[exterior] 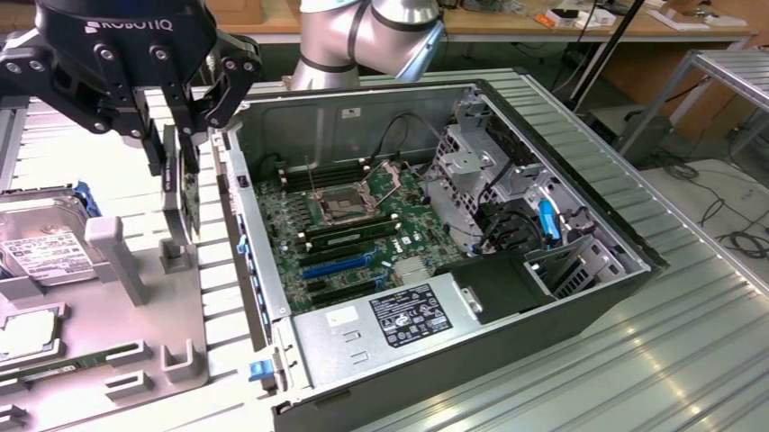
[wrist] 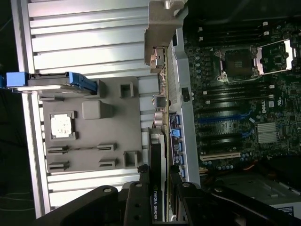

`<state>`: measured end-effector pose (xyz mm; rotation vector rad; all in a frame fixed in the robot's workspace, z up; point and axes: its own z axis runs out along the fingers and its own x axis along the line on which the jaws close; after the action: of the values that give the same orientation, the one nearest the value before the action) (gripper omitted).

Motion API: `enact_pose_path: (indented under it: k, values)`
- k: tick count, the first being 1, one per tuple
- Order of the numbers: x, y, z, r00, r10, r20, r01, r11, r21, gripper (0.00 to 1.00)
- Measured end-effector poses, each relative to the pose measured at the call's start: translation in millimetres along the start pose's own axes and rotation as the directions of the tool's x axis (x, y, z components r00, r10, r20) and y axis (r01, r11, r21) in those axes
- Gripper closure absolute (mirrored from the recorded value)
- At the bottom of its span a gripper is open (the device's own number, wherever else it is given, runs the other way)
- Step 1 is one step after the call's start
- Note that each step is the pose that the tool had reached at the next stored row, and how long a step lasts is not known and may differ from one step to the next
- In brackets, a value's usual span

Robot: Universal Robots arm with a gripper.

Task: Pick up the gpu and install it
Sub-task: 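Pick up the gpu and move the gpu toward the slot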

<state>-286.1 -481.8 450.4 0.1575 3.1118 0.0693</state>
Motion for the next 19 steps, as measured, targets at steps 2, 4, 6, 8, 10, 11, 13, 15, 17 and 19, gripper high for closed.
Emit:
enact_pose_path:
  k: [2, 4, 6, 8, 10, 11, 13, 15, 17, 19]
  values:
    - [-4.1, 0.4, 0.1, 1.0000, 0.000, 0.0000, 0.000, 1.0000, 0.0000, 0.73]
    - [-6.9, 0.7, 0.2, 1.0000, 0.000, 0.0000, 0.000, 1.0000, 0.0000, 0.73]
    - [-8.8, 0.9, 0.2, 1.0000, 0.000, 0.0000, 0.000, 1.0000, 0.0000, 0.73]
    - [-11.1, 1.1, 0.3, 1.0000, 0.000, 0.0000, 0.000, 1.0000, 0.0000, 0.73]
    - [-15.4, 1.5, 0.4, 1.0000, 0.000, 0.0000, 0.000, 1.0000, 0.0000, 0.73]
    - [-16.4, 1.6, 0.5, 1.0000, 0.000, 0.0001, 0.000, 1.0000, -0.0001, 0.73]
    - [-19.0, 1.9, 0.5, 1.0000, 0.000, 0.0000, 0.000, 1.0000, 0.0000, 0.73]
    - [-21.1, 2.1, 0.6, 1.0000, 0.000, 0.0000, 0.000, 1.0000, -0.0001, 0.73]
    - [-23.3, 2.3, 0.6, 1.0000, 0.000, 0.0000, 0.000, 1.0000, 0.0000, 0.73]
    - [-25.5, 2.6, 0.7, 1.0000, 0.000, 0.0000, 0.000, 1.0000, -0.0001, 0.73]
